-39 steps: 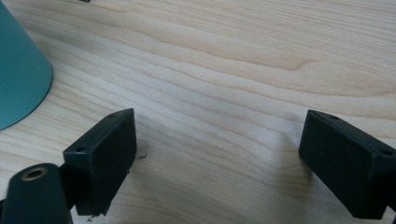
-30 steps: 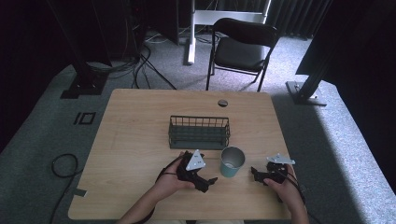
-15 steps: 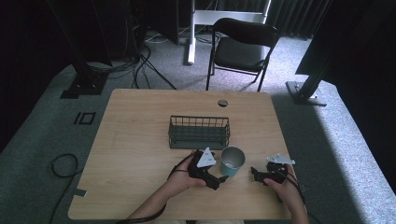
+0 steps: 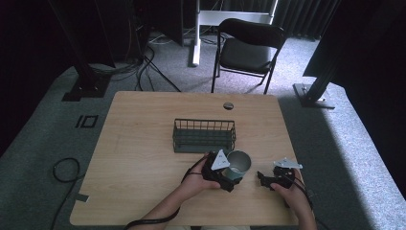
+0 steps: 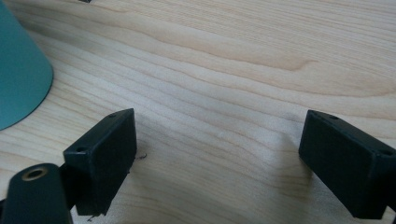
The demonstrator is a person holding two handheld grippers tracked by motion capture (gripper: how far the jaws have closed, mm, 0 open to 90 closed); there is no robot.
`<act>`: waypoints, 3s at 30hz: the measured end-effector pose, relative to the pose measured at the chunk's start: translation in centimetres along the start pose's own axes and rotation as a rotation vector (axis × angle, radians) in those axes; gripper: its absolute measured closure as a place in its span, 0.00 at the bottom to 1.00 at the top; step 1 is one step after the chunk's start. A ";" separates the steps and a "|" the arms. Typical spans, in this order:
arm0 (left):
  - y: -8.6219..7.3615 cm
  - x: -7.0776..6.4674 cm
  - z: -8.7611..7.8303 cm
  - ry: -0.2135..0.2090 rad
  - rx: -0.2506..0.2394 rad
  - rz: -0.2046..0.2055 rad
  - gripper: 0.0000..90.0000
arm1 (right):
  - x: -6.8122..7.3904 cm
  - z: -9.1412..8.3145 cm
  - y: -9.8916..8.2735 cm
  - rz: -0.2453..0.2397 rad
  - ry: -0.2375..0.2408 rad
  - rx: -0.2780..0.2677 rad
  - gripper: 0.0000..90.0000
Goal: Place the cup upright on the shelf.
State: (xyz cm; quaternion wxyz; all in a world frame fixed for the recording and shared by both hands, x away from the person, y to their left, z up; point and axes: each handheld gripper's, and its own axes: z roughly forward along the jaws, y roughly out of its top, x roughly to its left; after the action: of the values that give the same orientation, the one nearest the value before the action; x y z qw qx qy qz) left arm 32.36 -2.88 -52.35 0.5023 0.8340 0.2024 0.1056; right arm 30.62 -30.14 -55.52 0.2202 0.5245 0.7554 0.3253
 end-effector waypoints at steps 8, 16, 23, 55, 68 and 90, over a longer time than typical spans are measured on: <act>0.4 0.0 0.7 0.005 -0.060 -0.014 0.02 | 0.0 0.0 0.0 -0.001 0.000 0.000 0.12; 0.8 -0.3 1.3 -0.004 -0.081 -0.010 0.02 | 0.0 0.0 0.0 -0.004 0.004 -0.001 0.12; 0.9 -0.6 1.7 -0.008 -0.094 0.015 0.03 | -0.1 0.0 0.0 -0.005 0.004 0.000 0.12; 5.1 0.4 -2.2 0.027 -0.190 0.015 0.15 | -0.1 0.0 0.0 -0.005 0.004 -0.001 0.12; 6.6 2.3 -4.6 0.123 -0.251 -0.023 0.15 | -0.1 0.0 0.0 -0.006 0.004 -0.001 0.12; 10.1 6.5 -7.1 0.445 -0.301 -0.163 0.15 | -0.1 0.0 0.0 -0.005 0.004 -0.001 0.12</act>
State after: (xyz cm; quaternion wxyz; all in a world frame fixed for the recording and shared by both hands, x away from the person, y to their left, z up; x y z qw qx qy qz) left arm 37.82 1.46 -40.26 0.5706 0.6873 0.3562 0.2740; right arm 30.67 -30.17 -55.52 0.2199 0.5217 0.7570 0.3263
